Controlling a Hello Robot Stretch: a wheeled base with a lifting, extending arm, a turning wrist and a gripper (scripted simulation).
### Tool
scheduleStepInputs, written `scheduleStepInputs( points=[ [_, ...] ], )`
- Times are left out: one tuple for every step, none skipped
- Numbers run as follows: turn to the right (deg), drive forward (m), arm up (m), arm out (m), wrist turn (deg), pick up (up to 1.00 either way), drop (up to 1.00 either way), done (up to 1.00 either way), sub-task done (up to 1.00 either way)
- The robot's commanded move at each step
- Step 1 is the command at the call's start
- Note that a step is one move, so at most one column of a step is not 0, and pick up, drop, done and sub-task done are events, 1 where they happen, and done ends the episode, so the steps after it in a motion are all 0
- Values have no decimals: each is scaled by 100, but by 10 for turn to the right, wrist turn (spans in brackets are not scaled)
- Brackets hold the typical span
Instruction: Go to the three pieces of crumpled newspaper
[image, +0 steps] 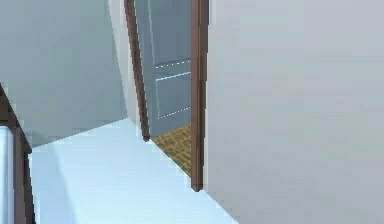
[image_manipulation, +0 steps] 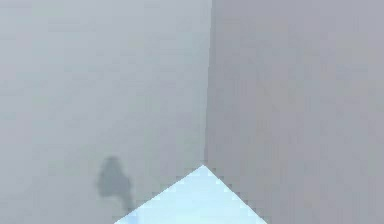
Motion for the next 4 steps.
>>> scheduleStepInputs(
  points=[
    [-150, 0, 0, 0, 0, 0, 0, 0, 0],
    [0, 100, 0, 0, 0, 0, 0, 0, 0],
    [-60, 0, 0, 0, 0, 0, 0, 0, 0],
    [0, 25, 0, 0, 0, 0, 0, 0, 0]
  ],
)
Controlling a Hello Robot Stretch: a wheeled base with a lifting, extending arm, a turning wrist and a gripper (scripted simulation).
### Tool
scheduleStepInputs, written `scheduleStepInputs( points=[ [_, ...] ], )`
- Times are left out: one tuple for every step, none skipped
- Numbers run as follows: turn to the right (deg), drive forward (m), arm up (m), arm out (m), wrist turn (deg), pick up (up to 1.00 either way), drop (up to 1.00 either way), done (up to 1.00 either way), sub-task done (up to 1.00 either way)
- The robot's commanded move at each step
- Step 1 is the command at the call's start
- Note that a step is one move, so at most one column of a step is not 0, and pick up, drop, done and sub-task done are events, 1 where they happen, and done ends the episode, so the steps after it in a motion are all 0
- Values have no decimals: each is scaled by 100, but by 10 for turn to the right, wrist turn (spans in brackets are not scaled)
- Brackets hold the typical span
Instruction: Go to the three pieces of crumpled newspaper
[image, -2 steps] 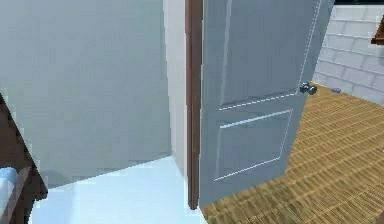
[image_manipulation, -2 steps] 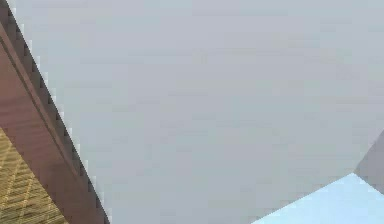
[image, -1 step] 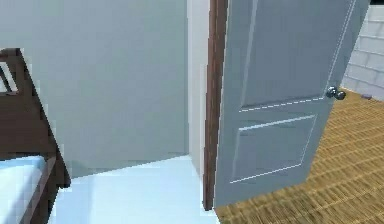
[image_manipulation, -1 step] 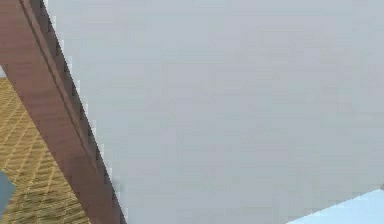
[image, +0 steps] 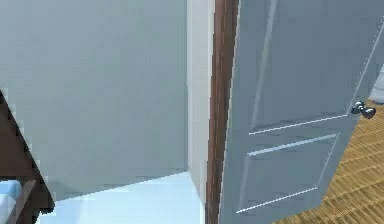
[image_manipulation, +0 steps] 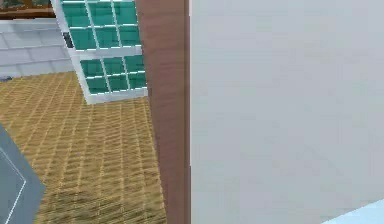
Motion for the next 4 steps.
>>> scheduleStepInputs(
  points=[
    [420, 0, 0, 0, 0, 0, 0, 0, 0],
    [0, 65, 0, 0, 0, 0, 0, 0, 0],
    [300, 0, 0, 0, 0, 0, 0, 0, 0],
    [0, 100, 0, 0, 0, 0, 0, 0, 0]
  ],
)
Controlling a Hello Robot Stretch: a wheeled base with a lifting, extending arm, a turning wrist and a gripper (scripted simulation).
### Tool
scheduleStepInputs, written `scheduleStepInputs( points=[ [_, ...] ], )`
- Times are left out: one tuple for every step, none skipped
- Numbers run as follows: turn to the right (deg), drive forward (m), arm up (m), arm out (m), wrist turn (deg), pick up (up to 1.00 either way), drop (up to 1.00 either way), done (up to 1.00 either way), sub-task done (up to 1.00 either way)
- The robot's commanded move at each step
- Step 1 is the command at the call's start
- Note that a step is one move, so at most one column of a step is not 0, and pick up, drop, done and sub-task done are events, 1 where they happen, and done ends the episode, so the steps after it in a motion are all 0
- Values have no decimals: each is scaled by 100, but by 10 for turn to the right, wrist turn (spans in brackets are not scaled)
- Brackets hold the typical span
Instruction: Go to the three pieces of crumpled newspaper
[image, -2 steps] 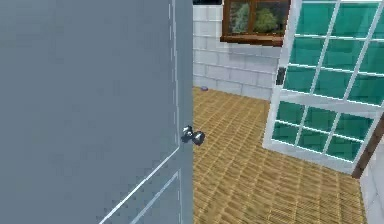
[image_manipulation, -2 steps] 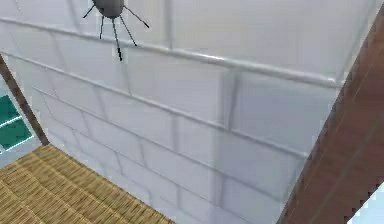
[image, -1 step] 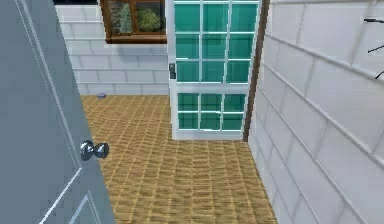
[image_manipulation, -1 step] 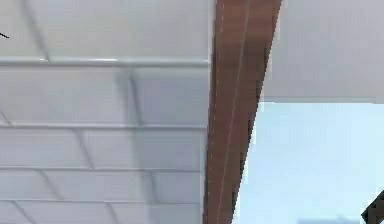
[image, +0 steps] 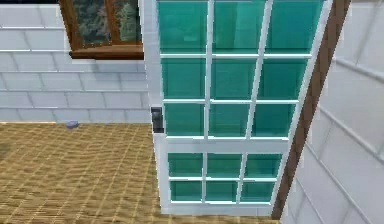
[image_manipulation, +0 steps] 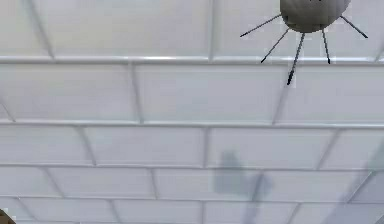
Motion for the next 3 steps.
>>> scheduleStepInputs(
  points=[
    [90, 0, 0, 0, 0, 0, 0, 0, 0],
    [0, 20, 0, 0, 0, 0, 0, 0, 0],
    [-450, 0, 0, 0, 0, 0, 0, 0, 0]
  ],
)
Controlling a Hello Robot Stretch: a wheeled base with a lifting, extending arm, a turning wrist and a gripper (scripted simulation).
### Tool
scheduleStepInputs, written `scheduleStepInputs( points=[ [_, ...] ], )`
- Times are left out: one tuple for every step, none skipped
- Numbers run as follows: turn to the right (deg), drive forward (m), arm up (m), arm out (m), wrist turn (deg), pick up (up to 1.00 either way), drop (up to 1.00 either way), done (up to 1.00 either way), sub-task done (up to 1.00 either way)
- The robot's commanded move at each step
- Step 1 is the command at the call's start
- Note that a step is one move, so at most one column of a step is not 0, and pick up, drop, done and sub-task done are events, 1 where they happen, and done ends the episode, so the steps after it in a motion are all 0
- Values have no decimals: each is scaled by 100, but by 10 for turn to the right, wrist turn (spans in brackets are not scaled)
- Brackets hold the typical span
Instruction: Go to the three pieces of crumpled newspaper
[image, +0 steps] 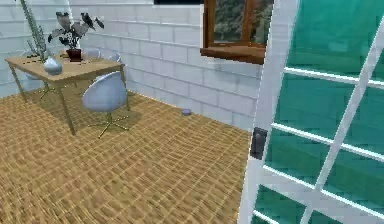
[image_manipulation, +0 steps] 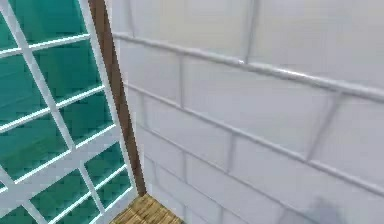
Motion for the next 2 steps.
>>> scheduleStepInputs(
  points=[
    [-330, 0, 0, 0, 0, 0, 0, 0, 0],
    [0, 100, 0, 0, 0, 0, 0, 0, 0]
  ],
)
